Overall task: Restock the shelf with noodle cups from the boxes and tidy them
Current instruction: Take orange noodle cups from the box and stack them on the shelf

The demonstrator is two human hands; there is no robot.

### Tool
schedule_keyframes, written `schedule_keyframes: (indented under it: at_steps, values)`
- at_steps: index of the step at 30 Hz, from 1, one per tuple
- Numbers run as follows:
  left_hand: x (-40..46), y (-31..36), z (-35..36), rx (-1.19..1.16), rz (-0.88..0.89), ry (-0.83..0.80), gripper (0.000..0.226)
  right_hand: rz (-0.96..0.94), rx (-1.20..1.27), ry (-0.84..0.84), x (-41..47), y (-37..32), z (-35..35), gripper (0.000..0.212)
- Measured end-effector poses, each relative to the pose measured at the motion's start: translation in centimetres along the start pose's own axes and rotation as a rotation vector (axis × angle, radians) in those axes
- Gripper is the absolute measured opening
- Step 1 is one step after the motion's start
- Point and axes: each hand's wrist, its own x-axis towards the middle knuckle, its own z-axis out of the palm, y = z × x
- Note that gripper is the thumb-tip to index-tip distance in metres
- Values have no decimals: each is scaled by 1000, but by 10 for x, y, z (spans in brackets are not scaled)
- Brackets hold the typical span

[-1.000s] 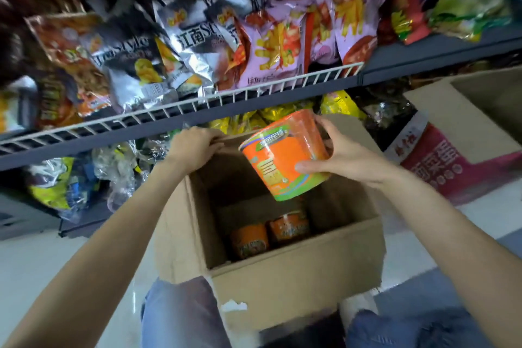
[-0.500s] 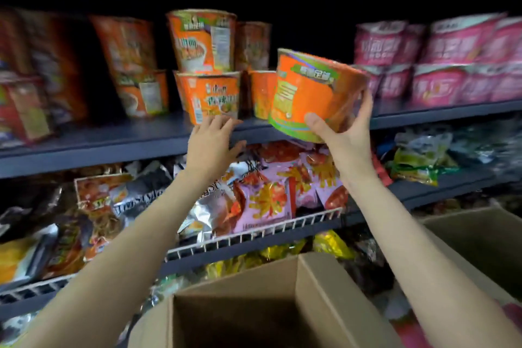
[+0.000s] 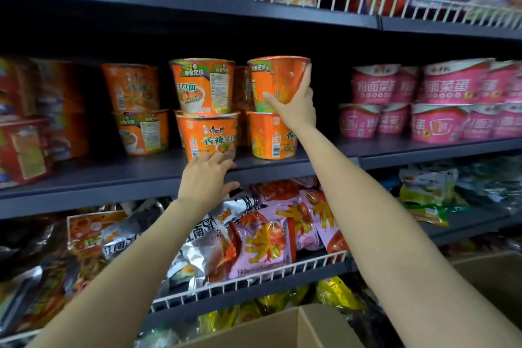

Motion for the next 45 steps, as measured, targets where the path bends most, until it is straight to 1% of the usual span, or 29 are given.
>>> schedule_keyframes:
  at_steps: [2,5,9,11,12,13,14,15,17,19,20,21,22,25,26,27,28,32,33,35,37,38,39,41,43,45]
  values:
    - [-5,0,5,-12,7,84,44,-10,-63,-15,0,2,-1,109]
    - [-13,2,14,-3,20,183,41,-49,-124,-91,-24,6,-13,88]
    - [-33,10,21,-67,-19,277,42,-160,6,-63,-101,20,-29,46]
    - [-60,20,23,-164,-34,347,37,-182,54,-93,-147,29,-32,34]
    - [-78,26,25,-236,-39,359,33,-164,77,-137,-169,33,-34,31]
    - [-99,32,27,-315,-50,324,30,-134,100,-193,-191,39,-34,27]
    - [-121,36,31,-388,-62,240,29,-101,119,-262,-213,47,-34,24]
    - [-145,39,38,-451,-76,118,31,-66,125,-342,-234,55,-33,20]
    - [-192,40,56,-521,-126,-194,42,-3,82,-529,-274,73,-30,15]
    - [-232,36,70,-478,-174,-560,58,44,-55,-724,-311,97,-24,13]
    - [-247,33,75,-438,-179,-706,64,58,-126,-811,-328,110,-21,12]
    - [-257,32,80,-414,-181,-782,66,69,-173,-887,-344,122,-17,12]
    - [-263,31,83,-419,-195,-790,64,75,-212,-957,-358,132,-14,13]
    - [-265,32,90,-449,-302,-656,40,68,-336,-1120,-391,151,-9,19]
    - [-266,34,91,-413,-286,-641,33,50,-369,-1163,-398,153,-9,21]
    - [-267,38,91,-367,-226,-621,30,23,-403,-1209,-405,156,-8,22]
    - [-270,40,89,-335,-158,-576,28,-8,-439,-1261,-411,158,-6,24]
    - [-282,55,62,-329,32,-276,21,-136,-582,-1465,-436,166,13,39]
    - [-287,61,55,-338,53,-234,21,-188,-617,-1498,-444,167,21,44]
    - [-299,68,46,-360,51,-200,21,-342,-660,-1535,-462,169,38,49]
    - [-313,68,39,-360,20,-169,20,-470,-689,-1549,-484,176,57,46]
    - [-319,67,36,-357,18,-155,19,-496,-709,-1559,-495,180,64,45]
    - [-323,66,33,-360,28,-148,18,-490,-731,-1571,-505,184,70,44]
    - [-328,70,26,-376,60,-153,19,-369,-745,-1584,-523,192,80,40]
    - [-330,76,20,-379,77,-177,20,-121,-739,-1570,-539,200,88,37]
    - [-331,78,19,-392,73,-192,20,149,-743,-1533,-557,207,96,38]
